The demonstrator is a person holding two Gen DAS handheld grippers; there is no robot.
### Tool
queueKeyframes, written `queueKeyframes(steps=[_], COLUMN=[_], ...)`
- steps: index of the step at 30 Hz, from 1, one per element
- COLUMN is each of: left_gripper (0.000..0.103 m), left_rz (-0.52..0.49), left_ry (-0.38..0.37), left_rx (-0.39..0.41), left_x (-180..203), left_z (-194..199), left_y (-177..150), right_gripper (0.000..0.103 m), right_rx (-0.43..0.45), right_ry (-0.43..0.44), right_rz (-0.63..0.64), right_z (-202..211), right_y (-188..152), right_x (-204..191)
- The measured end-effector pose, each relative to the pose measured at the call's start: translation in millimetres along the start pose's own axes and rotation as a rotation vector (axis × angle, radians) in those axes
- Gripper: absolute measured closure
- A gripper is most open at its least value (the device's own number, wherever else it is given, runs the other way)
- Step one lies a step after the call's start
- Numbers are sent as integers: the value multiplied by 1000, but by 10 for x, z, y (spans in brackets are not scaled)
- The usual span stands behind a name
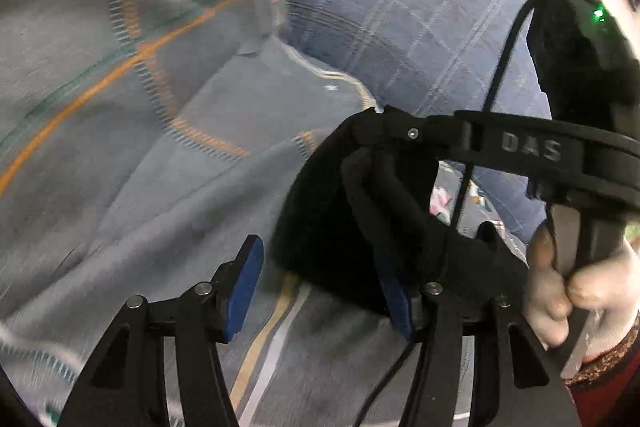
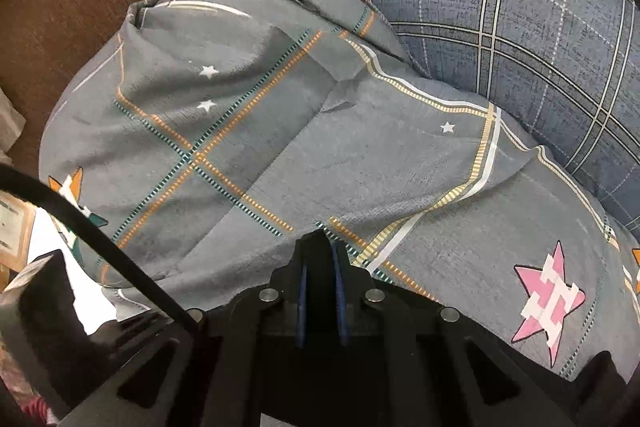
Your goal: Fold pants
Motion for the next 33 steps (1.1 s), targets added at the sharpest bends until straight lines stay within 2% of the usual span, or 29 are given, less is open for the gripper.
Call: queueKeyframes(steps=[2, 4, 5, 6, 11, 15, 20, 25, 27, 29, 31, 33], left_gripper=[48, 72, 99, 98, 99, 99, 99, 97, 91, 91, 89, 79], left_rz=[-26, -34, -37, -40, -94, -161, -248, -359, -402, -401, -403, -419], left_ry=[3, -45, -89, -116, -135, -184, -225, -210, -171, -173, -195, -216], left_rx=[-13, -34, -53, -60, -21, 6, -36, -126, -183, -231, -244, -237], left_x=[19, 68, 120, 175, 505, 1031, 1737, 2381, 2548, 2622, 2673, 2672], left_z=[-78, -134, -158, -155, 40, 189, 20, -450, -690, -781, -683, -549], left_y=[28, 34, 23, 21, 141, 264, 216, -50, -200, -324, -430, -453], right_gripper=[91, 91, 91, 91, 92, 92, 92, 90, 79, 70, 62, 53], right_rx=[10, 19, 23, 27, 63, 129, 219, 277, 295, 305, 323, 366], right_ry=[11, 27, 37, 49, 85, 120, 125, 100, 60, -44, -94, -119], right_rz=[-10, -24, -30, -31, -34, -74, -167, -331, -399, -481, -532, -564], right_z=[55, 116, 156, 197, 458, 852, 1368, 1636, 1650, 1644, 1722, 1901], right_y=[5, 12, 11, 2, -46, -71, -195, -502, -648, -828, -955, -1038], right_x=[19, 36, 36, 27, 37, 252, 828, 1749, 2128, 2576, 2868, 3058])
Point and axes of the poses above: each gripper's, at about its wrist camera, not at the fingertips, and z roughly against the way its jaws point, x to its right, y to its top, the point moved 7 cm from there along -z, roughly the way its jaws point, and after that the axes turned 15 degrees about -z, right-handed, at the moved point
